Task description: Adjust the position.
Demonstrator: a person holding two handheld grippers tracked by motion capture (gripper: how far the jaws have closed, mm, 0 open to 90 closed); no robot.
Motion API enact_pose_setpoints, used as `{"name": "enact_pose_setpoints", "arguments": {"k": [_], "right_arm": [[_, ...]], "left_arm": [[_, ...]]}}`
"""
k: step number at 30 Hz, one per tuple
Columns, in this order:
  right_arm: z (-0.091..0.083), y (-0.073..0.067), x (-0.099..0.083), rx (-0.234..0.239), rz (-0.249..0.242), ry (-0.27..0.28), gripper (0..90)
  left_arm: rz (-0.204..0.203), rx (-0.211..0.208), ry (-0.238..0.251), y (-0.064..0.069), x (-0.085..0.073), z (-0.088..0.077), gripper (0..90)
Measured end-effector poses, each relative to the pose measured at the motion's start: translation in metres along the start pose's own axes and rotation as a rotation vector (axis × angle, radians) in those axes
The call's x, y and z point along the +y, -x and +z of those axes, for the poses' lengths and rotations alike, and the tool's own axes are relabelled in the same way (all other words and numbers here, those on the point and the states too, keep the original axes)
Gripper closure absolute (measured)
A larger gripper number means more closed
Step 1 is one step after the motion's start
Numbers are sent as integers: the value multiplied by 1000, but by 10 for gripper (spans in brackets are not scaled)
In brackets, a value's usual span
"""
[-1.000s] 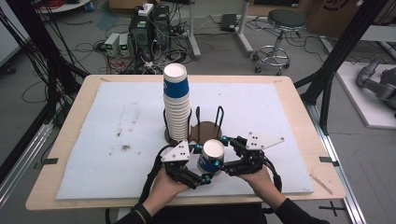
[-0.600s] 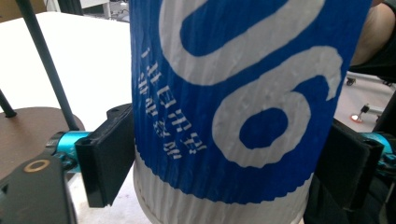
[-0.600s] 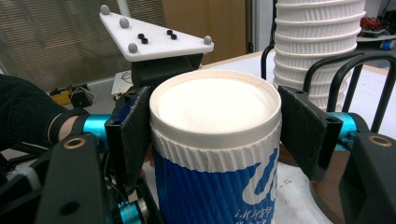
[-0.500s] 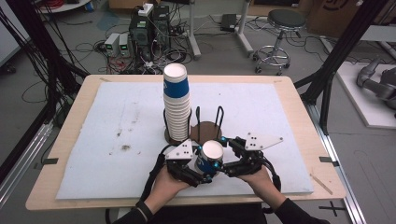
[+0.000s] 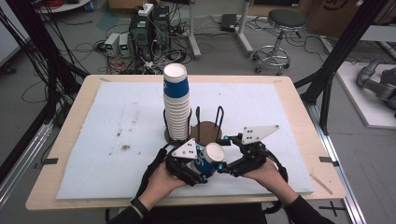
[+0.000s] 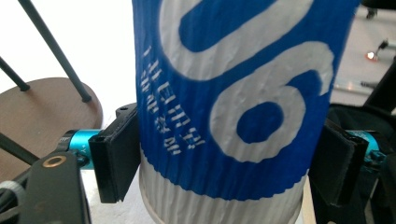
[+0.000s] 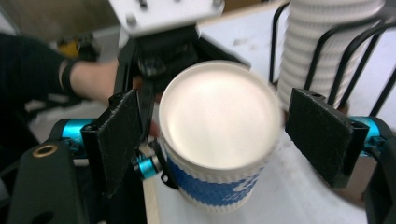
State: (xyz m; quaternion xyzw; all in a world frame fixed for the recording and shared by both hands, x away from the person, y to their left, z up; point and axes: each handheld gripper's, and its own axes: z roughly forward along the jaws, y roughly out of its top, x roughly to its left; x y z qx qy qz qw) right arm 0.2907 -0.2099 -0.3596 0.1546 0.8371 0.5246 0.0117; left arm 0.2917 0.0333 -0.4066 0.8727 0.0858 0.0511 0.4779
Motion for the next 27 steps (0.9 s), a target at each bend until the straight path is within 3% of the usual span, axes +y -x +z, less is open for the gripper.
{"name": "enact_pose_setpoints", "arguments": {"k": [2, 3, 4, 7, 11, 14, 19, 22, 24, 25, 27], "right_arm": [[6, -1, -1, 2, 3, -40, 203], [7, -1, -2, 5, 0, -54, 257], [8, 0, -3, -1, -9, -56, 295], [6, 3, -5, 10, 4, -42, 297], [0, 6, -5, 14, 9, 24, 299], [-6, 5, -5, 10, 20, 78, 301], [-14, 9, -7, 35, 74, 188, 301], [-15, 8, -8, 44, 86, 225, 301], [-14, 7, -9, 44, 83, 232, 301], [-13, 7, -9, 52, 83, 232, 302], [-12, 7, -9, 54, 83, 226, 302]], "left_arm": [[18, 0, -13, 1, 1, 1, 238], [25, -2, -5, 2, 2, 2, 236], [30, 7, -6, 3, 2, 2, 225], [22, 3, 30, 1, 0, 1, 210], [4, 16, 132, 1, -1, -5, 162], [-34, 28, 257, -1, -6, -10, 89], [-84, -6, 400, -7, -13, -12, 69], [-88, -34, 413, -7, -13, -11, 69], [-83, -46, 389, -6, -13, -12, 100], [-84, -41, 379, -6, -13, -13, 162], [-79, -40, 353, -6, -12, -15, 175]]}}
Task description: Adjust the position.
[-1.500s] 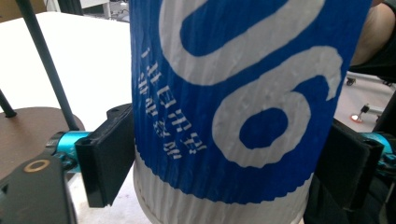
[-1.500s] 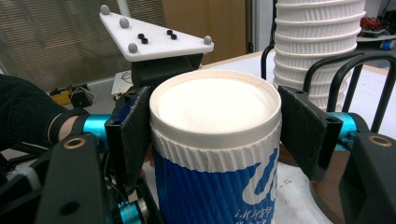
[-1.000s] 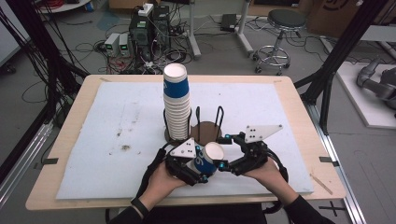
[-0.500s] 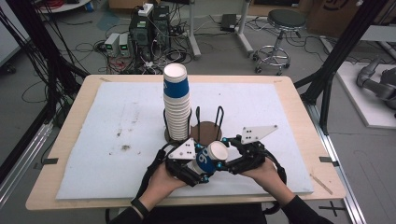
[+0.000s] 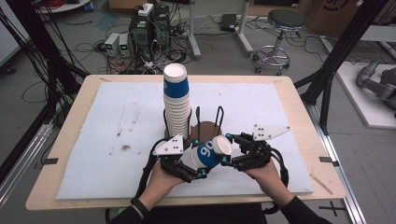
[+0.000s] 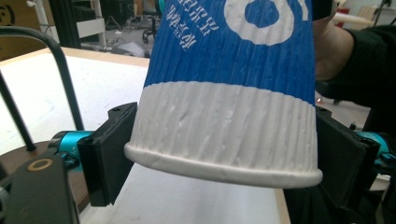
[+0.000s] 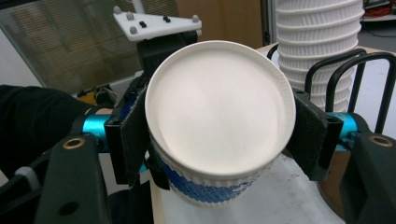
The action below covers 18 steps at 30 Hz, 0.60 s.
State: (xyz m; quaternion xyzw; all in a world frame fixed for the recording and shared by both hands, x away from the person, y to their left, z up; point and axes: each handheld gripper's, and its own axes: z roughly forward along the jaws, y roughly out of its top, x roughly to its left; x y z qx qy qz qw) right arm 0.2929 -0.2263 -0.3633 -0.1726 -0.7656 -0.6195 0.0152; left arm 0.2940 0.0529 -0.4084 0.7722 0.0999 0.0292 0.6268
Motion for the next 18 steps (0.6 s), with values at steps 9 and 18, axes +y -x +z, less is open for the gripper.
{"name": "enact_pose_setpoints", "arguments": {"k": [9, 18], "right_arm": [[1, 1, 1, -11, -36, -74, 201], [3, -2, 12, -2, -85, -245, 204]], "left_arm": [[18, -17, -120, -1, 11, -3, 194], [121, 19, -298, 4, 22, 0, 204]]}}
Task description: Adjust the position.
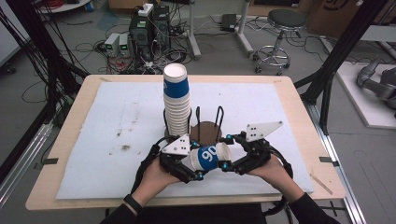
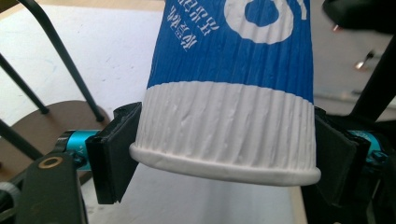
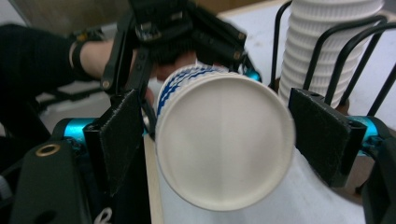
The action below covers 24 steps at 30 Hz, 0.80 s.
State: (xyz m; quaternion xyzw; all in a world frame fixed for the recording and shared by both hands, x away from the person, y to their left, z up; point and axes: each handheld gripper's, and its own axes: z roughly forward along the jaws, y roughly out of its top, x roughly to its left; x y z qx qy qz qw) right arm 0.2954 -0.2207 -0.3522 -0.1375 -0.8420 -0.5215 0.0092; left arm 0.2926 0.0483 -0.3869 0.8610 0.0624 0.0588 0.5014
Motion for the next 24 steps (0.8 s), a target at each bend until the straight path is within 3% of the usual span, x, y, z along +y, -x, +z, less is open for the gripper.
{"name": "enact_pose_setpoints", "arguments": {"k": [3, 5, 8, 10, 13, 16, 19, 24], "right_arm": [[4, -1, -2, -13, -41, -23, 284], [3, 1, -4, 0, -28, -9, 291], [1, 6, -5, 17, -6, 35, 296], [-1, 6, -6, 22, 12, 72, 298], [-3, 5, -8, 31, 31, 130, 300], [-4, 6, -11, 47, 40, 185, 300], [-4, 9, -14, 71, 69, 222, 300], [-3, 9, -16, 78, 79, 240, 301]], "left_arm": [[17, 4, -12, 1, 2, -1, 205], [14, 9, 12, 0, 1, -2, 189], [-8, 40, 126, 1, -3, -3, 145], [-39, 39, 209, 0, -6, -5, 131], [-109, -1, 322, -4, -10, -9, 116], [-164, -53, 394, -7, -14, -12, 115], [-196, -82, 402, -10, -16, -12, 118], [-194, -83, 400, -11, -15, -15, 160]]}}
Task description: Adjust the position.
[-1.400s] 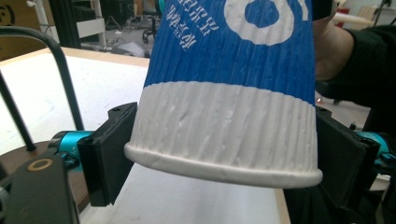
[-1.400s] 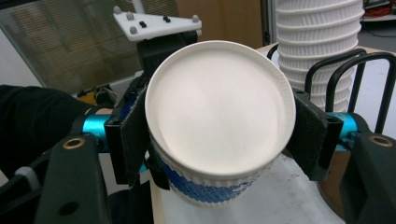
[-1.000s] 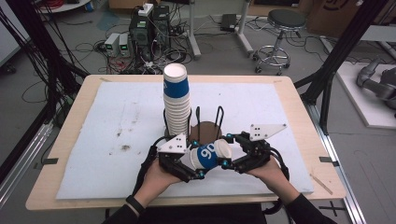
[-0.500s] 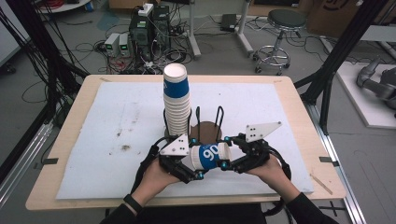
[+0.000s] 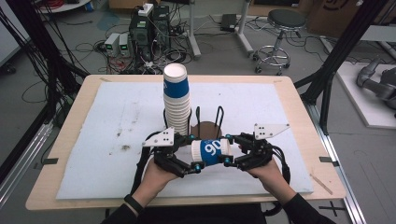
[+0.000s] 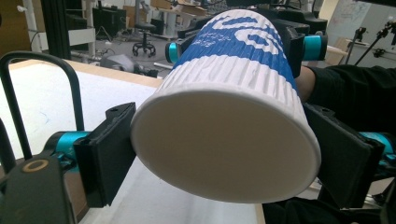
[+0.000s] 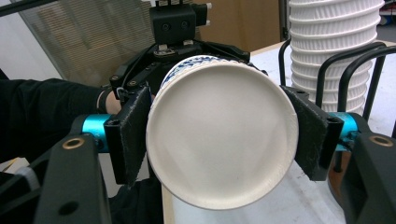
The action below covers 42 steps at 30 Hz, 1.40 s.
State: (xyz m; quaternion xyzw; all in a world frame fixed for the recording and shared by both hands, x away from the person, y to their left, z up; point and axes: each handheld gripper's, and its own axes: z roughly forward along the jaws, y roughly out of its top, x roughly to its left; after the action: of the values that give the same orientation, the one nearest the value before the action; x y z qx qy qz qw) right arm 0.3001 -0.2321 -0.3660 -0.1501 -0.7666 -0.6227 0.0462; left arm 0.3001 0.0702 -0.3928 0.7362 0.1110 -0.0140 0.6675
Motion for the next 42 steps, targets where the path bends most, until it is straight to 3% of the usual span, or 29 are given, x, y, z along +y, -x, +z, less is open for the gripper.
{"name": "enact_pose_setpoints", "arguments": {"k": [2, 7, 17, 27, 33, 36, 39, 42], "right_arm": [[-1, 0, 0, 8, 1, 1, 302], [0, 1, 0, 14, -5, -25, 300], [-1, 2, 0, 60, -14, -48, 302], [-2, 2, 0, 60, -46, -43, 303], [-1, 0, 0, 46, -61, -73, 295], [0, 0, 1, 6, -66, -124, 204], [-3, -1, 6, -4, -82, -163, 203], [-2, -6, 12, -25, -137, -245, 203]], "left_arm": [[-5, -13, 1, 0, 2, -2, 175], [30, -15, -37, 1, 7, -4, 195], [51, -39, 16, 2, 10, -7, 178], [49, -45, -7, 3, 9, -3, 163], [76, -36, -69, 4, 14, -4, 205], [95, -28, -110, 6, 17, -4, 210], [109, -21, -149, 7, 19, -3, 214], [129, -6, -187, 8, 20, -2, 216]]}}
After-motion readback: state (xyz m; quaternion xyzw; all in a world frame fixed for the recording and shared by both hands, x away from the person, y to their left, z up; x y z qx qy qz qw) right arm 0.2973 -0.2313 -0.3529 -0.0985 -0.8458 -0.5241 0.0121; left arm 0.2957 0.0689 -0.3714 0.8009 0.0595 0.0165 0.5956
